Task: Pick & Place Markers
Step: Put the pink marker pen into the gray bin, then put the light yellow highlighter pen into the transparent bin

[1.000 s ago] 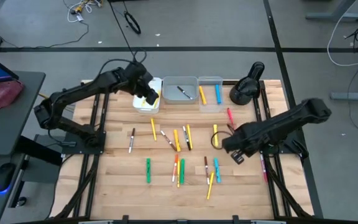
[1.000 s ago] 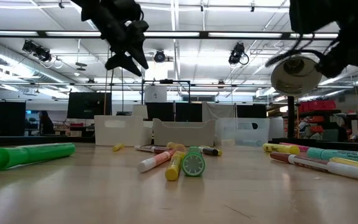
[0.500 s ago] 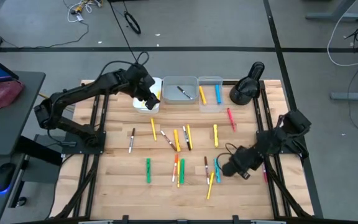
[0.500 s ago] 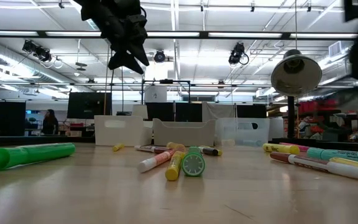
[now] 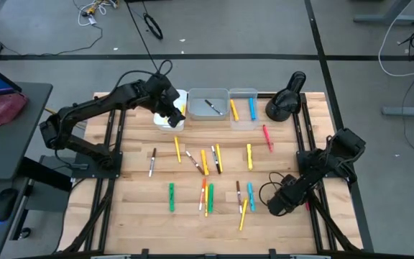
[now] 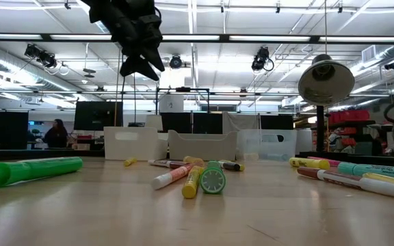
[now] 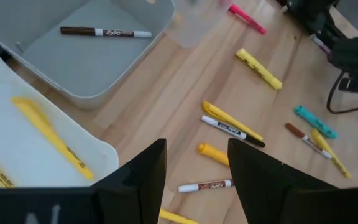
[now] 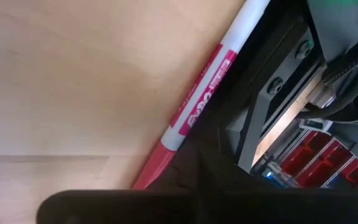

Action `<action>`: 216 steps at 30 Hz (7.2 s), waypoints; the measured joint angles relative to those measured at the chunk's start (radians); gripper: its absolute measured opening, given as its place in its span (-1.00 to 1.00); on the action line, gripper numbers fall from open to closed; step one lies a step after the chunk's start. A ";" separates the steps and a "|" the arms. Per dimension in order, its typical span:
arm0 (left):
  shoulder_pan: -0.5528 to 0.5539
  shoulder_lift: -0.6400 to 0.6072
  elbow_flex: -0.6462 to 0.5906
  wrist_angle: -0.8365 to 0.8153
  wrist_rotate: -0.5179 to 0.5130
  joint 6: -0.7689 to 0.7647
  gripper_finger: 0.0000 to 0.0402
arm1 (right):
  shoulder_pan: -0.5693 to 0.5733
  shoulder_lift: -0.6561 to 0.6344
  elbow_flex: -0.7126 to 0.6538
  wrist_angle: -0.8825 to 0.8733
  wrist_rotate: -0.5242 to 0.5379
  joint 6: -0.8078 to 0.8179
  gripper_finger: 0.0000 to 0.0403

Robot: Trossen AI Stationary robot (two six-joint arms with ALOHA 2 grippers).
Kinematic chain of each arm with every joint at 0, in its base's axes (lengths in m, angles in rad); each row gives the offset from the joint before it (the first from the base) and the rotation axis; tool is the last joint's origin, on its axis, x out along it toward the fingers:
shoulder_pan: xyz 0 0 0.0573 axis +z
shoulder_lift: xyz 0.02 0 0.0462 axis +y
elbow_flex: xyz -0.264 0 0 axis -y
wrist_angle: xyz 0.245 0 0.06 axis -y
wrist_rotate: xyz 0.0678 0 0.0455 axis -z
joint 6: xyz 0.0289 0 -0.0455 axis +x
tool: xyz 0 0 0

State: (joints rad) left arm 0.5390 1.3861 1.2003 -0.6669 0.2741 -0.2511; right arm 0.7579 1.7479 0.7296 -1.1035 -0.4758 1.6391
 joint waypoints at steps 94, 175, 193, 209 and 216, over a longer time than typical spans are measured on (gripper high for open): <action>-0.125 -0.215 0.000 -0.014 -0.061 -0.123 -0.12 | -0.541 -0.417 0.445 0.196 0.628 -0.368 -0.93; -0.134 -0.346 0.000 -0.185 -0.255 0.008 -0.12 | -0.765 0.065 0.827 0.092 0.493 -0.764 -0.41; -0.135 -0.346 0.000 -0.169 -0.251 -0.030 -0.12 | -0.687 -0.112 0.191 0.358 0.527 -0.327 0.17; -0.135 -0.346 0.000 -0.148 -0.319 -0.195 -0.12 | -0.695 -0.158 0.022 0.521 0.588 -0.528 -0.79; -0.134 -0.346 0.000 -0.117 -0.355 -0.217 -0.12 | -0.722 -0.311 0.143 0.460 0.590 -0.603 -0.79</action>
State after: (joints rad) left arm 0.4046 1.0405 1.2003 -0.7836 -0.0804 -0.4679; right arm 0.0358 1.4364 0.8731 -0.6434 0.1142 1.0366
